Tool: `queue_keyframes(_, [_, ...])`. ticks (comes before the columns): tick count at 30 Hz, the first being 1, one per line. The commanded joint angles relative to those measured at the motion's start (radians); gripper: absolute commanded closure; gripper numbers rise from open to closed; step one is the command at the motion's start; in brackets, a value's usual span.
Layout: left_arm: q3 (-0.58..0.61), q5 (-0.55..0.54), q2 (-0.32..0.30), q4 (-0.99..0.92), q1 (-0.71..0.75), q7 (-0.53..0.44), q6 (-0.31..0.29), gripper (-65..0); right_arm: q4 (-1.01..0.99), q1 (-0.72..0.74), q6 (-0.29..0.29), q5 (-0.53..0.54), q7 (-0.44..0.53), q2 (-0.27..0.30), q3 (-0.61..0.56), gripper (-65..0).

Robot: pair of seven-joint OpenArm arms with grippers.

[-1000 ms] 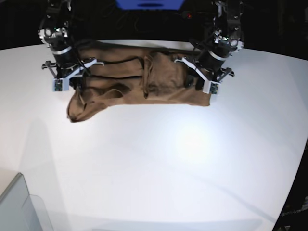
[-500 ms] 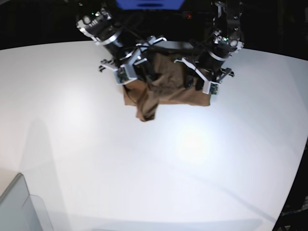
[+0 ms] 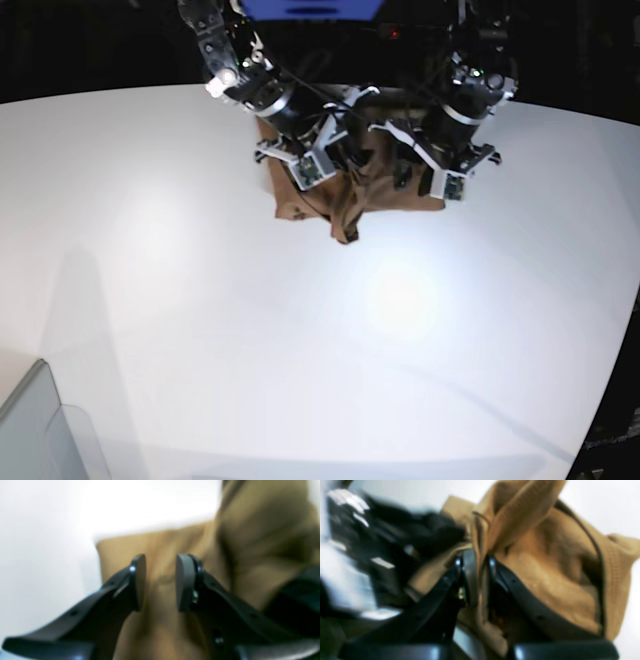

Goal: Layout the t-shirt on the table in an organized manner, then fold the t-shirt properly
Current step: 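Lift the strip with both grippers and fold it toward the left gripper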

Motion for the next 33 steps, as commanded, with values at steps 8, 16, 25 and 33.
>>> queue_keyframes(8, [-0.115,-0.009,0.000,0.072,0.040,-0.014,-0.002,-20.0,-0.053,0.034,0.008,0.013,0.025,-0.002,-0.002,0.0])
queue_keyframes(16, [-0.288,-0.098,-0.006,-0.053,0.036,-0.013,-0.013,-19.7,0.062,0.026,0.008,0.013,0.018,-0.001,-0.002,0.0])
queue_keyframes(25, [-0.282,-0.115,-0.003,-0.191,-0.009,-0.013,-0.013,-0.1,0.106,0.026,0.008,0.013,0.016,-0.004,-0.011,0.0])
queue_keyframes(33, [-0.256,-0.115,-0.004,-0.237,-0.036,-0.013,-0.013,0.0,0.111,0.048,0.008,0.013,0.016,-0.013,-0.117,0.0])
